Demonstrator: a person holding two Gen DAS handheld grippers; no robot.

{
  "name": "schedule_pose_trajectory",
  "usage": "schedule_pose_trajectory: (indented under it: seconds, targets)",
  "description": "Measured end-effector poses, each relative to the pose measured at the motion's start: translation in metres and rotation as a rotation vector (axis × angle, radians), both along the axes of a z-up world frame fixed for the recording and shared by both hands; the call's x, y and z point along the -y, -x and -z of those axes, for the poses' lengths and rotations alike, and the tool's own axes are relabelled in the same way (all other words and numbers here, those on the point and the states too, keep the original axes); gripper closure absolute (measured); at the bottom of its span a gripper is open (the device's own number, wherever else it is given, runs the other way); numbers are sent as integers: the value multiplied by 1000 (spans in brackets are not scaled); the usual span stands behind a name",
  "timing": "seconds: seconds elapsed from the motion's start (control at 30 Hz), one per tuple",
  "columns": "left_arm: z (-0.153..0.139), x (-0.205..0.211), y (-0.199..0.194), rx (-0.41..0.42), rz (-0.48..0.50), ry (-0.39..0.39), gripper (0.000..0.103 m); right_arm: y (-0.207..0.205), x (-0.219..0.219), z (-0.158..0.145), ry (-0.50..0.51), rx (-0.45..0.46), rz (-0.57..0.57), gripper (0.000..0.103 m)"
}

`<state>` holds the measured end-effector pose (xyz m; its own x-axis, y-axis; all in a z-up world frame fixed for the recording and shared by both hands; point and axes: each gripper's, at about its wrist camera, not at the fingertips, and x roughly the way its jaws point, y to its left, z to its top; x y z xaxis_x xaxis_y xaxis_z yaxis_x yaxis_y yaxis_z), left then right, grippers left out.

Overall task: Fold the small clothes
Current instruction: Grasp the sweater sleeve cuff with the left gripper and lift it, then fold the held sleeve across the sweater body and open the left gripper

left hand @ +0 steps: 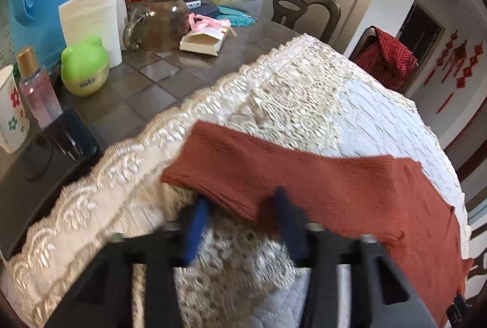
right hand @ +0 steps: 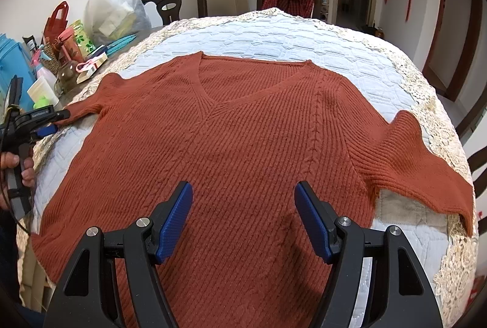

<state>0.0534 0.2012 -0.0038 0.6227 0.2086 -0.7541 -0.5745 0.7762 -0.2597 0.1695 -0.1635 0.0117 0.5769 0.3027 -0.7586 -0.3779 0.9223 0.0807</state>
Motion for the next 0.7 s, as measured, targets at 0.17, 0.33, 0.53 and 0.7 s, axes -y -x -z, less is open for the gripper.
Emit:
schedule_pose_trajectory:
  seconds: [0.17, 0.33, 0.53, 0.7]
  targets:
    - [-13, -1, -6, 47, 46, 14, 95, 0, 2, -1, -9, 4, 1, 33]
    - [-57, 28, -13, 189, 194, 5, 95, 2, 8, -2, -30, 1, 14, 33]
    - [-95, 108, -37, 321, 488, 14, 95, 4, 13, -5, -54, 9, 30, 33]
    - [-76, 181, -65, 285, 734, 80, 95, 6, 18, -6, -66, 4, 46, 33]
